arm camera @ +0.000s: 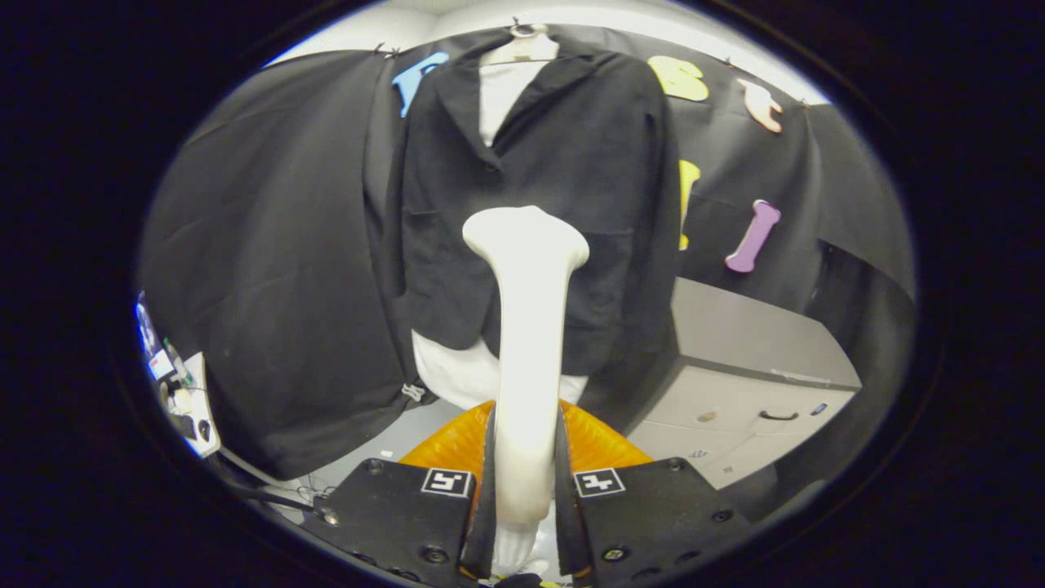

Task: Iron the clothes twice with a garment steamer, once on the left side and once on the right side.

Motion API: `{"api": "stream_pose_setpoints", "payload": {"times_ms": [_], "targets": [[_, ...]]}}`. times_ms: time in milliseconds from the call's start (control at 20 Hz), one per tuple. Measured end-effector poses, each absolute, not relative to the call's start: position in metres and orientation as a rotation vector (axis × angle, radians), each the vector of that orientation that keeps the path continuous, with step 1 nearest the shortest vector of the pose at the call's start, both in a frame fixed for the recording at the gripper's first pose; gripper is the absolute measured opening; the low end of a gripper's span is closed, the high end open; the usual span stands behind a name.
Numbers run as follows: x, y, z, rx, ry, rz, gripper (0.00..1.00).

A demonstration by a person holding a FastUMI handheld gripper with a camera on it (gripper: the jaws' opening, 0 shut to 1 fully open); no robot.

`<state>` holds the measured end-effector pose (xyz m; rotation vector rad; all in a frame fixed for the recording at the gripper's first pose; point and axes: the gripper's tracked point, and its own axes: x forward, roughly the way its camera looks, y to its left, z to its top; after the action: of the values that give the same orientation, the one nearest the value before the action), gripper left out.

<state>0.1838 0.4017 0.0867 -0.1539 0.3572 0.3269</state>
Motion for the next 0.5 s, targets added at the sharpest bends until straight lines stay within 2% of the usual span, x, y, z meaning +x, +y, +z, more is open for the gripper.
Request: {"api": "stream_pose_setpoints", "payload": {"times_ms": [500], "targets": [[0.135,0.189,0.082,-0.004,0.339,0.106,0.33]]}}
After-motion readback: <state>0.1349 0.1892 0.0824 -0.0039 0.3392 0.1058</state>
